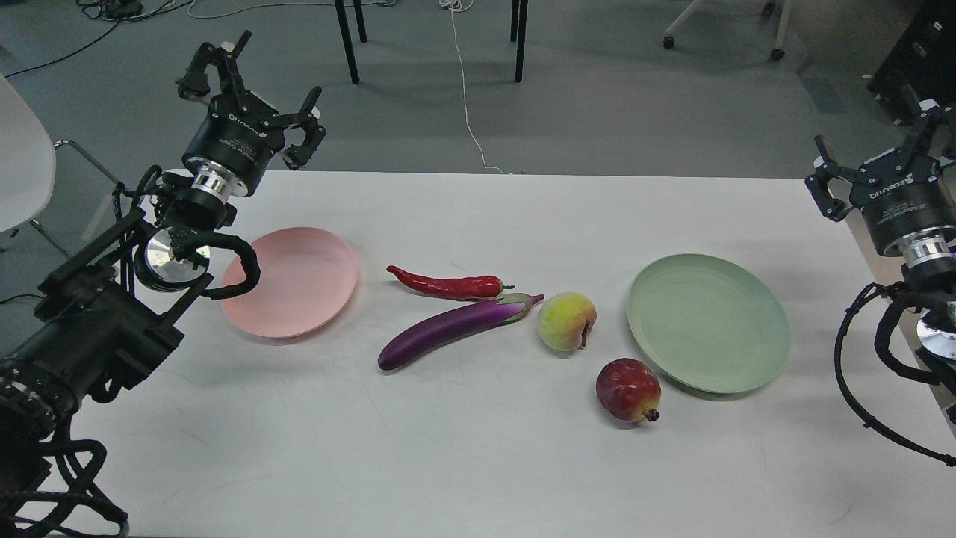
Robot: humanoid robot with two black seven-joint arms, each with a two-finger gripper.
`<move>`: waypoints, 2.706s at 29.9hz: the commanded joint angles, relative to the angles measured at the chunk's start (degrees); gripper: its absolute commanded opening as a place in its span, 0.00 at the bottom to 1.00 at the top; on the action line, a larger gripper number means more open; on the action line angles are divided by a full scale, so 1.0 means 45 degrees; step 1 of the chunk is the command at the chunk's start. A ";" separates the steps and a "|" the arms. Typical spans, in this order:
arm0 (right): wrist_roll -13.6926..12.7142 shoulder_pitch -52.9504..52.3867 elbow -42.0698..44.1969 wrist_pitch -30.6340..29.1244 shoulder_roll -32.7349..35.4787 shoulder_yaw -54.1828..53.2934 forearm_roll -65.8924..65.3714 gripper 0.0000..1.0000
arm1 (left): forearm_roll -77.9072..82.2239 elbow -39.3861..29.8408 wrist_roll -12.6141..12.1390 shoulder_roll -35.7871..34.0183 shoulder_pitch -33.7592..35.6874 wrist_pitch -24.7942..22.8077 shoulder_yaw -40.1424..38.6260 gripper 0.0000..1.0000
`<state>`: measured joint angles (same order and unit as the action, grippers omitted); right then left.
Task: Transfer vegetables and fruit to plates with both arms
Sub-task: 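Move the right gripper toward the peach beside the eggplant, then grasp the peach with the right gripper and lift it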
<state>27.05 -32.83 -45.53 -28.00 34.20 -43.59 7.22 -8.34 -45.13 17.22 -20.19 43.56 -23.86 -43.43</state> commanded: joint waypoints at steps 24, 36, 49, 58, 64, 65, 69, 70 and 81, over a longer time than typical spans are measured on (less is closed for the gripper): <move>0.0004 -0.8852 -0.1833 0.0000 0.1072 1.0774 -0.3010 0.98 | 0.0057 -0.0263 0.0452 -0.0474 -0.0266 -0.0030 -0.0036 0.98; 0.0004 -1.5122 -0.4863 0.0304 -0.0349 1.9524 -0.8263 0.98 | 0.0096 -0.0750 0.0471 -0.0903 -0.0266 -0.0206 -0.0036 0.98; 0.0101 -1.5440 -0.2834 0.1105 -0.6153 2.3593 -0.9789 0.97 | 0.0076 -0.0927 0.0745 -0.1704 -0.0578 -0.0558 -0.0056 0.98; 0.0121 -1.3819 -0.1369 0.1105 -0.7189 2.3770 -0.9769 0.96 | 0.0096 -0.0927 0.0725 -0.1939 -0.0715 -0.0558 0.0042 0.98; 0.0101 -1.3018 -0.0587 0.1105 -0.7579 2.3770 -0.9789 0.96 | 0.0096 -0.0927 0.0725 -0.2056 -0.0715 -0.0558 0.0042 0.98; 0.0101 -1.2901 -0.0431 0.1105 -0.7599 2.3770 -0.9808 0.96 | 0.0096 -0.0908 0.0725 -0.2076 -0.0715 -0.0558 0.0042 0.98; 0.0101 -1.2568 -0.0118 0.1143 -0.7599 2.3750 -0.9847 0.96 | 0.0116 -0.0908 0.0725 -0.2076 -0.0715 -0.0558 0.0042 0.98; 0.0101 -1.2510 -0.0098 0.1163 -0.7599 2.3750 -0.9847 0.95 | 0.0116 -0.0908 0.0725 -0.2076 -0.0715 -0.0558 0.0042 0.98; 0.0210 -1.3209 -0.0351 0.1183 -0.7599 2.3711 -0.9790 0.65 | 0.0076 -0.0908 0.0745 -0.2368 -0.0930 -0.0538 -0.0036 0.98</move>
<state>27.95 -89.82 -46.30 -22.61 -0.01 63.22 -37.31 -7.94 -49.22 20.55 -30.27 39.49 -26.29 -43.51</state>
